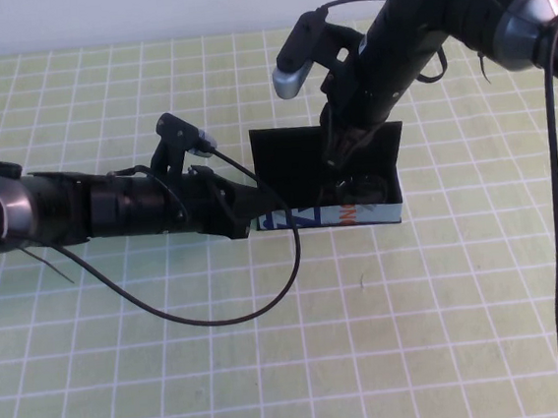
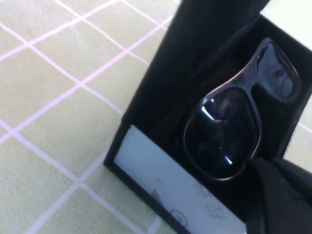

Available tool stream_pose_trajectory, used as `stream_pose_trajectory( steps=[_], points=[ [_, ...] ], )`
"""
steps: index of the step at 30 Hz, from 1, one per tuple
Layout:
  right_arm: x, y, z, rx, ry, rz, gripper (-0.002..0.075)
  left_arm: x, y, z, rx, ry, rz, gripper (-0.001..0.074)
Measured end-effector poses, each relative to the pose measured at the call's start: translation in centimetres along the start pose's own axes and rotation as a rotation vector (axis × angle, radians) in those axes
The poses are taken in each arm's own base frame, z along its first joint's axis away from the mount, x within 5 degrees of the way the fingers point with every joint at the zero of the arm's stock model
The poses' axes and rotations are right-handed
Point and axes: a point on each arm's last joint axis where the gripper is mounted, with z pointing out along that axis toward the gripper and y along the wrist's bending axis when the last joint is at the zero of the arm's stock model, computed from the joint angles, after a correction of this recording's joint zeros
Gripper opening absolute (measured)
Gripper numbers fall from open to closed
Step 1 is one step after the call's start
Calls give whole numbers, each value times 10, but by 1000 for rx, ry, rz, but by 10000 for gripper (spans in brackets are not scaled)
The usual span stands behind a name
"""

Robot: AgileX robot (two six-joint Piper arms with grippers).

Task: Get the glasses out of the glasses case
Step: Pick up the glasses from the glasses case

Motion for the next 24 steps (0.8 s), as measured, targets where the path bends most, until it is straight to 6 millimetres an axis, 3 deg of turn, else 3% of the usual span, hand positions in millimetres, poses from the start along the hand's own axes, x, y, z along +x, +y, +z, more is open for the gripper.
stream_pose_trajectory(
  steps=[9, 24],
  points=[
    [3, -7, 25, -8, 20, -81, -16, 0, 0, 0, 0, 1, -2, -4],
    [-3, -18, 24, 88, -57, -96, -2, 0, 0, 0, 1, 5, -3, -4]
  ],
)
